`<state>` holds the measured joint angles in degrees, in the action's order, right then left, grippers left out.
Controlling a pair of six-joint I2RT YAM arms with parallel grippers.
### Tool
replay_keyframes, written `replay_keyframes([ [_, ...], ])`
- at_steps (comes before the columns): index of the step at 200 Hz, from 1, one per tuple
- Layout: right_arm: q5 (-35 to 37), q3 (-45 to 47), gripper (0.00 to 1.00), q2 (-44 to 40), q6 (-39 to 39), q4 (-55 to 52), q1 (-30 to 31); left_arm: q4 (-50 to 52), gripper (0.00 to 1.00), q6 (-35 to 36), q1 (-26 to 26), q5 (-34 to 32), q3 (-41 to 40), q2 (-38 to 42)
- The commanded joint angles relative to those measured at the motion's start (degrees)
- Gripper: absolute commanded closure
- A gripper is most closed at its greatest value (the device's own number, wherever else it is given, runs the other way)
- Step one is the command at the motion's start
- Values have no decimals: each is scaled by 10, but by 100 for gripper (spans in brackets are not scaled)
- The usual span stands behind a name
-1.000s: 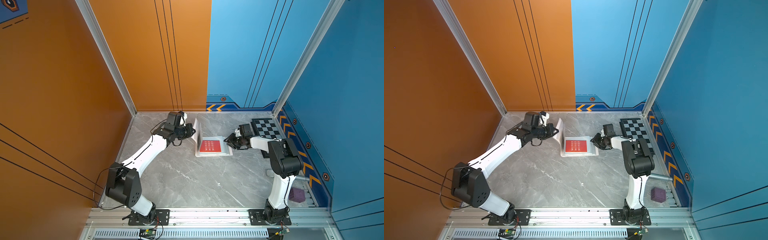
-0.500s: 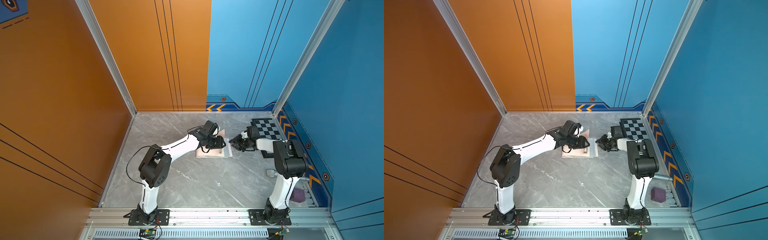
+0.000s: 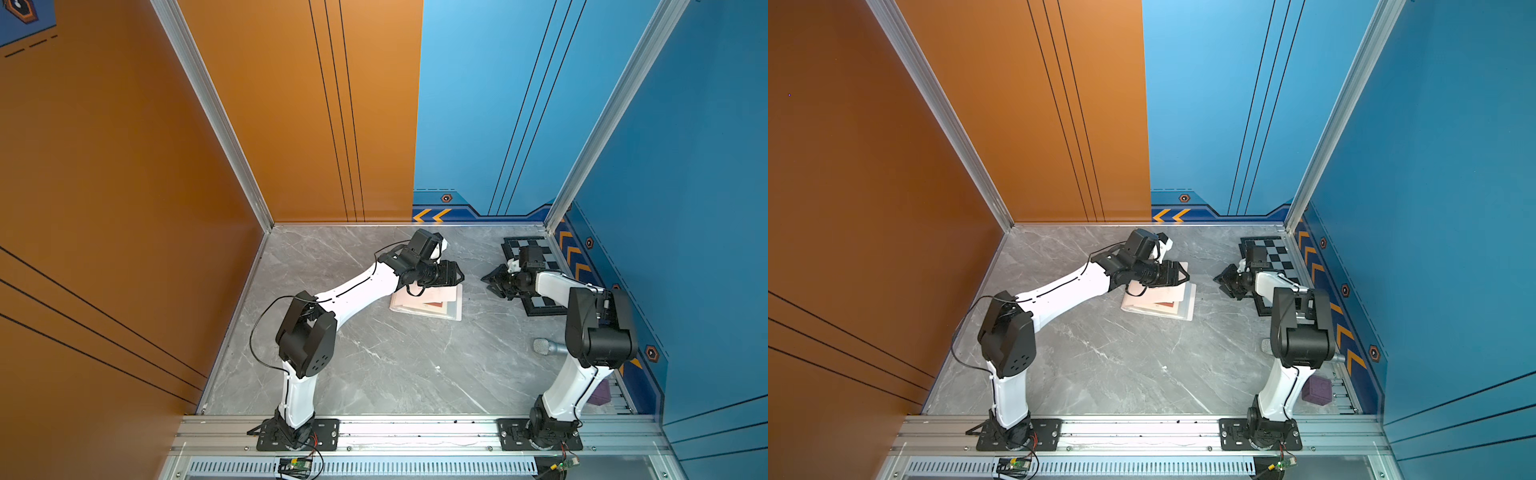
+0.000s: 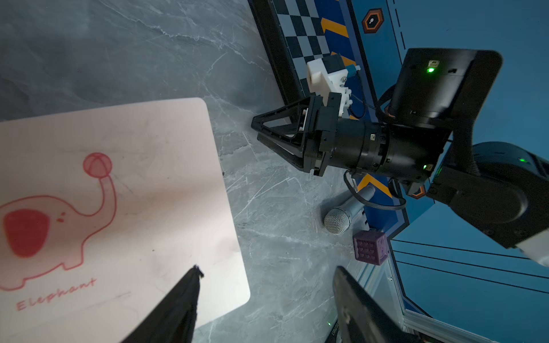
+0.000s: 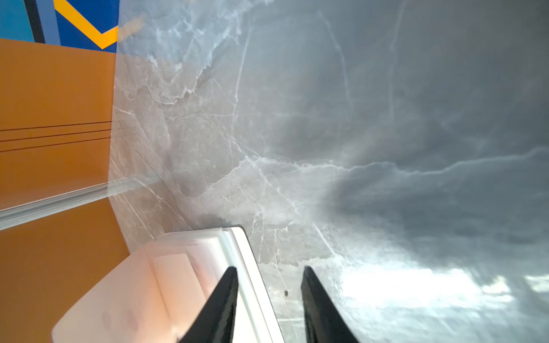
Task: Place the photos into the photo albums
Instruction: Close the photo album at the center of the board.
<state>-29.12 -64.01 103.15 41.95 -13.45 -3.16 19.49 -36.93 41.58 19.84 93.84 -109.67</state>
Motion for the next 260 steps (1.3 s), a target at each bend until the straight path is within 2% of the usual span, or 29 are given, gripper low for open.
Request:
replay_keyframes([
  [1,79,-26,59,-66,-89,-85,18,10,28,35,-23,-63,-44,63],
  [46,265,51,52,-214,-181,-60,82,-26,26,78,-112,-179,-200,203],
  [80,340,176,45,-339,-219,84,83,-118,25,70,-223,-198,-365,331],
  [98,389,255,35,-387,-248,185,83,-160,15,69,-276,-224,-445,392],
  [100,394,264,34,-390,-250,196,83,-163,10,70,-282,-228,-454,399],
  [104,405,278,26,-395,-257,213,83,-168,6,71,-294,-234,-468,410],
  [110,418,294,22,-401,-267,233,81,-175,2,72,-310,-242,-488,426],
  [133,450,325,19,-394,-273,264,66,-201,1,62,-387,-232,-554,462],
  [140,453,330,12,-387,-271,275,60,-204,1,57,-412,-221,-569,467],
  [171,447,359,11,-338,-270,352,37,-204,1,51,-482,-229,-606,480],
  [212,457,369,10,-261,-303,430,28,-226,1,103,-501,-290,-637,495],
  [260,459,444,10,-210,-326,623,30,-362,1,175,-501,-350,-708,491],
])
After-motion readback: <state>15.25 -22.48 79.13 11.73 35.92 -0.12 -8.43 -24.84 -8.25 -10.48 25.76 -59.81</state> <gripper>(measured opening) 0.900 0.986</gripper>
